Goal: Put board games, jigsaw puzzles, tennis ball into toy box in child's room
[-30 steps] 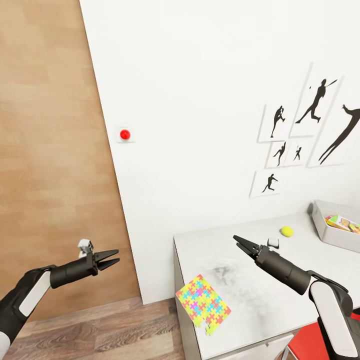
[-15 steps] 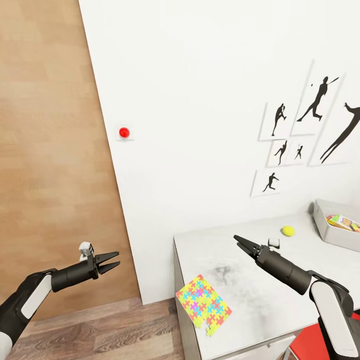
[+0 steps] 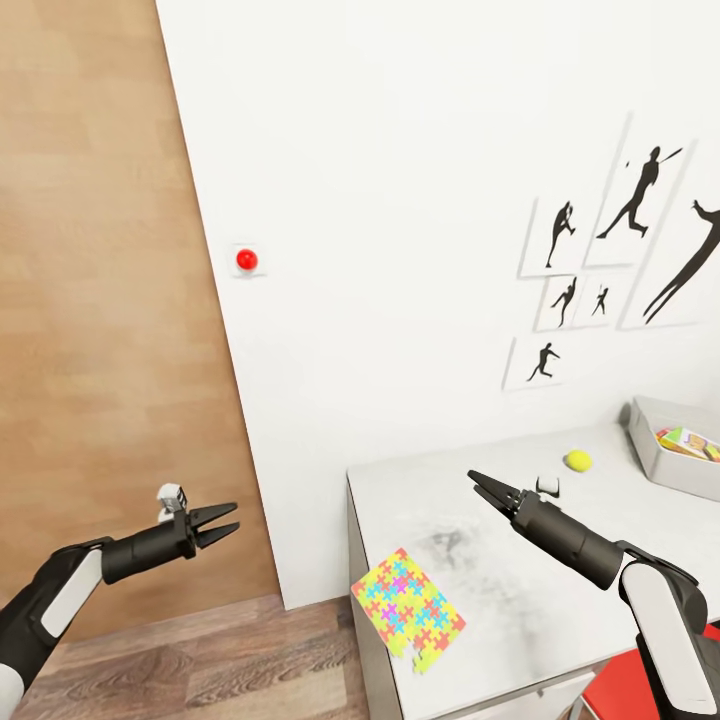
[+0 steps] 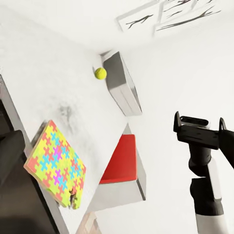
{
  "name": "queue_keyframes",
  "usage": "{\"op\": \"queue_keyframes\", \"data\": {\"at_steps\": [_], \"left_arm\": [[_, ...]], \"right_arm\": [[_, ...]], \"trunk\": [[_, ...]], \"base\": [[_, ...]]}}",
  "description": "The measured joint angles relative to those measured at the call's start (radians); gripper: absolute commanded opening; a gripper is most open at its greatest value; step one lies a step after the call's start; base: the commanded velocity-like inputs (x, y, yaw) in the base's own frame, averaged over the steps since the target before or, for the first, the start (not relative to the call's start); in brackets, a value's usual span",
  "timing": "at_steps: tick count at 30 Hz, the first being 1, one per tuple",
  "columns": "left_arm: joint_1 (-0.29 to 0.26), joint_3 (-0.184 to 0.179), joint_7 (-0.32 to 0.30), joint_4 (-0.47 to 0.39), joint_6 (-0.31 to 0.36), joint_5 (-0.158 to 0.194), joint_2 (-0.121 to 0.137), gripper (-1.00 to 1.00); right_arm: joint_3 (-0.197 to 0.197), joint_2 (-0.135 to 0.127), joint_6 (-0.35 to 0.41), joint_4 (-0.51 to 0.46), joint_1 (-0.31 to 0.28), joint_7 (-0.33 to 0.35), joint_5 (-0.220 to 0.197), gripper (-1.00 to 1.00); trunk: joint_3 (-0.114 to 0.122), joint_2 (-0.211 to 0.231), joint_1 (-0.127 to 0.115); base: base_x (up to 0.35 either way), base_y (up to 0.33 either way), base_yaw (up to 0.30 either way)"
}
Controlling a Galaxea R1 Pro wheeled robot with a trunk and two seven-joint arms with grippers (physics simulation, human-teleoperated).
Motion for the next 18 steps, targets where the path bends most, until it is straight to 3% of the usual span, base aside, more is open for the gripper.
{"op": "queue_keyframes", "data": {"at_steps": [6,9,18], "left_arm": [[0.000,0.045,-0.002,0.014,-0.001,0.005,0.001,1.00],[0.000,0.069,-0.008,0.021,-0.005,0.005,0.000,1.00],[0.000,0.088,-0.015,0.025,0.002,0.005,0.000,1.00]], "right_arm": [[0.000,0.000,-0.001,0.001,0.000,-0.001,0.000,1.00],[0.000,0.001,-0.001,0.001,0.000,-0.002,0.000,1.00],[0.003,0.001,-0.003,0.001,0.000,-0.004,0.000,1.00]], "trunk": [[-0.019,-0.042,0.023],[-0.019,-0.042,0.023],[-0.019,-0.042,0.023]], "base": [[0.000,0.000,0.000],[0.000,0.000,0.000],[0.000,0.000,0.000]]}}
